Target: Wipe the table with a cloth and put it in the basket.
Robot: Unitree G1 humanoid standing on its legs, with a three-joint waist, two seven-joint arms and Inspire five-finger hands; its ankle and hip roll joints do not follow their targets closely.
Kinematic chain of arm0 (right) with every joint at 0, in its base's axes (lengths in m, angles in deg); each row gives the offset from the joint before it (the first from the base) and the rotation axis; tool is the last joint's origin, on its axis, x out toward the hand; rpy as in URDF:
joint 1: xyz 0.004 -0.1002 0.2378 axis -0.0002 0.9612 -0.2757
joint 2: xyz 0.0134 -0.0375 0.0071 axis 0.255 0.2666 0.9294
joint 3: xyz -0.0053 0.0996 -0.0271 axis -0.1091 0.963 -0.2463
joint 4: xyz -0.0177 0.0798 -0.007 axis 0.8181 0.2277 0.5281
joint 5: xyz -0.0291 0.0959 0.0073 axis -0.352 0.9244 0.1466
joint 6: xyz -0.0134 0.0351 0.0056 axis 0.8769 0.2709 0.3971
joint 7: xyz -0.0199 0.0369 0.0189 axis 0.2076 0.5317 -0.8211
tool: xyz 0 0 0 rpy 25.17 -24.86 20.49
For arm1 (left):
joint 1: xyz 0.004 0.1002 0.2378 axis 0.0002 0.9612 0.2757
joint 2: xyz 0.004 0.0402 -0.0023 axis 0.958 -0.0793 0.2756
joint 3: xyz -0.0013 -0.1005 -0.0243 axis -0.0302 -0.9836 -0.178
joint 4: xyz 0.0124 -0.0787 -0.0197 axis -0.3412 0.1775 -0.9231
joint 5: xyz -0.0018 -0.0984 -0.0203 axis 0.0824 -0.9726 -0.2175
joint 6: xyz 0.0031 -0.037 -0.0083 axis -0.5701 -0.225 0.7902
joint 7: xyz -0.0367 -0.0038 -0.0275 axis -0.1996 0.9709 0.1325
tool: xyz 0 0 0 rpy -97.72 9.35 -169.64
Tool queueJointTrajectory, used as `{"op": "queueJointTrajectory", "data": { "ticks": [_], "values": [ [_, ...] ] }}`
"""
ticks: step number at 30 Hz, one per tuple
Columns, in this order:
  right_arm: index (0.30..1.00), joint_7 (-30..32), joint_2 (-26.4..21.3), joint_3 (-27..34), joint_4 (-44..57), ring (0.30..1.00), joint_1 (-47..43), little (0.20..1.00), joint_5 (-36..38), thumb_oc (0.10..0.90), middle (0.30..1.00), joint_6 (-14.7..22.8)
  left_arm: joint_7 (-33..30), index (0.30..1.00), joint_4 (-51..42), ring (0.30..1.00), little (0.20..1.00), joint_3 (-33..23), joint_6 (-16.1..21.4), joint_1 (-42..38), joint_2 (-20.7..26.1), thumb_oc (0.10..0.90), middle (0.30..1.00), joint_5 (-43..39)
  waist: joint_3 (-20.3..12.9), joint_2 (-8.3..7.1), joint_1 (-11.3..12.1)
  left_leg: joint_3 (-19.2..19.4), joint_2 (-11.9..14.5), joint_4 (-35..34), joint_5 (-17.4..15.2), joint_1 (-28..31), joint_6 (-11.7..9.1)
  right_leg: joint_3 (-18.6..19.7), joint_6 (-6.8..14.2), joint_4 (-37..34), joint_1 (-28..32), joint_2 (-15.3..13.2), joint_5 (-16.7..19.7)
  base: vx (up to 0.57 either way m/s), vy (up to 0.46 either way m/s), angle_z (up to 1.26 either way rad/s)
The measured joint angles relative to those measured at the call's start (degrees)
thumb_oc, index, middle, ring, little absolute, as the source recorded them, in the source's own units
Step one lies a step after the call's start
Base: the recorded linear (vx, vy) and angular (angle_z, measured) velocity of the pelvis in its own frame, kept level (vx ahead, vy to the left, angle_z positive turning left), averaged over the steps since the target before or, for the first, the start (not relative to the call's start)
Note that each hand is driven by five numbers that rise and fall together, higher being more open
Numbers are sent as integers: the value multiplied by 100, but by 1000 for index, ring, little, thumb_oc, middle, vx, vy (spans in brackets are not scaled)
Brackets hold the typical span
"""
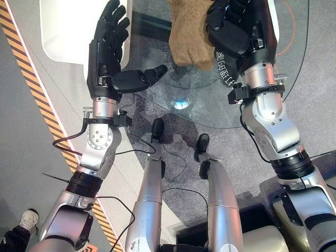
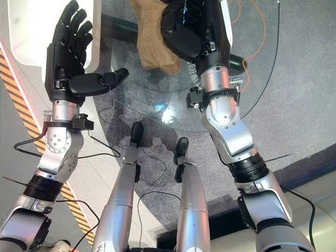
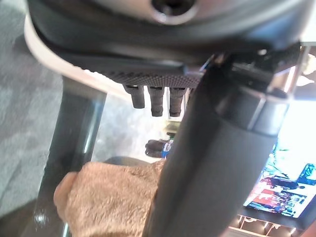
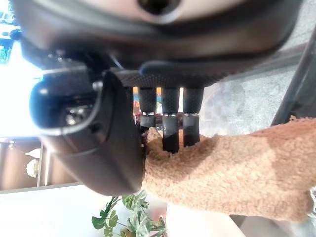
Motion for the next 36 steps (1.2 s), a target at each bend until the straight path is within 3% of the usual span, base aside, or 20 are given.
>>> {"op": "queueJointTrajectory", "data": {
  "ticks": [4, 14, 36],
  "values": [
    [300, 1, -2, -38, 0, 300, -3, 200, 1, 100, 300, -2, -21, 900, 68, 900, 900, 106, -105, -115, -229, 800, 900, -134, 1, -3, -32, 27, 3, -4, -1, 79, 1, 28, 1, 12, 57, 3, 1, 0, 0, 0],
    [300, -2, 1, -263, 0, 300, -334, 200, 24, 100, 300, -2, -22, 900, 176, 900, 900, 294, -383, -392, -270, 800, 900, -162, 0, -10, -178, 49, 7, -27, -18, 163, 29, 54, 31, -64, 147, 14, 44, 0, 4, -1],
    [300, -111, 66, -497, -1, 300, -472, 200, 23, 100, 300, -36, -69, 900, 396, 900, 900, 584, -609, -974, -478, 800, 900, -171, -1, -25, -324, 145, 6, -14, -16, 246, 38, 161, 60, -55, 197, 18, 70, 0, 3, -1]
  ]
}}
